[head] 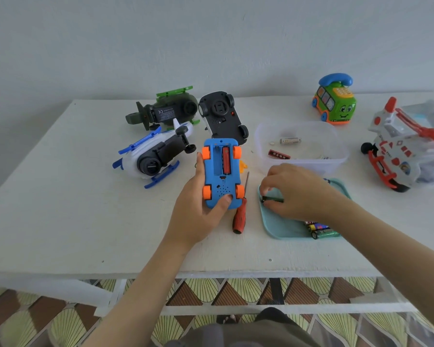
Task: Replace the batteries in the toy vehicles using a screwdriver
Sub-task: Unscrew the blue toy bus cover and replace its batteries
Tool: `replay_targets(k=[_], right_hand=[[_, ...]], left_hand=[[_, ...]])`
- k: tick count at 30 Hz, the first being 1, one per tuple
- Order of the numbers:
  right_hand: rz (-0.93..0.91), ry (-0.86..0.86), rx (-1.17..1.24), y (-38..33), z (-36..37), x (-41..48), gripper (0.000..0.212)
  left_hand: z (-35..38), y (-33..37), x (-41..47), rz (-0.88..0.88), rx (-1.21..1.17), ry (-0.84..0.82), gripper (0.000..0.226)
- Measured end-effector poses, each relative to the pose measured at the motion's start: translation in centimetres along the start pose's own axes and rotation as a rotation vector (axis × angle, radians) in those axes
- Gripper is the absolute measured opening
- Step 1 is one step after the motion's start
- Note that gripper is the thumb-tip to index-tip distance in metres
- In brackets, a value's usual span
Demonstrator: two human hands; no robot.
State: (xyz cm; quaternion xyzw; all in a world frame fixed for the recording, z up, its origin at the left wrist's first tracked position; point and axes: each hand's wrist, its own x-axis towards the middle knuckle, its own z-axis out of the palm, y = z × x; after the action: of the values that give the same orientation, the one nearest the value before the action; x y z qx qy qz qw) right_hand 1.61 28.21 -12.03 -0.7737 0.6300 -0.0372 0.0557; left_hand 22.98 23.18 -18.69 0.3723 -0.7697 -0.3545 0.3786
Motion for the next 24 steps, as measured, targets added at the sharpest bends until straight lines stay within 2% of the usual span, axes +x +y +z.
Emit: replay_targets(k=[4,7,12,14,18,24], right_hand=[[0.026,-0.003,0.016,-0.3,0.3,0.0,0.018],[0.045,0.070,0.219,-0.2,0.3,0.2,0.011],[-0.049,0.554,0.523,-1.8,-0.9,1.0,0.013],[-0.117,0.669,0.569,-3.0,-1.4,1.5,0.012],[-0.260,0.699,0.446,-4.9,-1.0,2.7,0.011],[-0.496,0.617,0.128,-4.7,1.0,4.4,0.013]], left_hand=[[0.0,0.2,-0.1,0.002,-0.009,0.005,0.082],[0.0,0.4,0.0,-0.004,-0.022,0.009,0.080],[-0.1,0.6,0.0,0.026,-0.006,0.031,0.071],[-0.1,0.6,0.0,0.027,-0.012,0.030,0.072],[-0.1,0.6,-0.1,0.041,-0.018,0.039,0.071],[-0.1,0.6,-0.1,0.004,-0.031,0.058,0.074]])
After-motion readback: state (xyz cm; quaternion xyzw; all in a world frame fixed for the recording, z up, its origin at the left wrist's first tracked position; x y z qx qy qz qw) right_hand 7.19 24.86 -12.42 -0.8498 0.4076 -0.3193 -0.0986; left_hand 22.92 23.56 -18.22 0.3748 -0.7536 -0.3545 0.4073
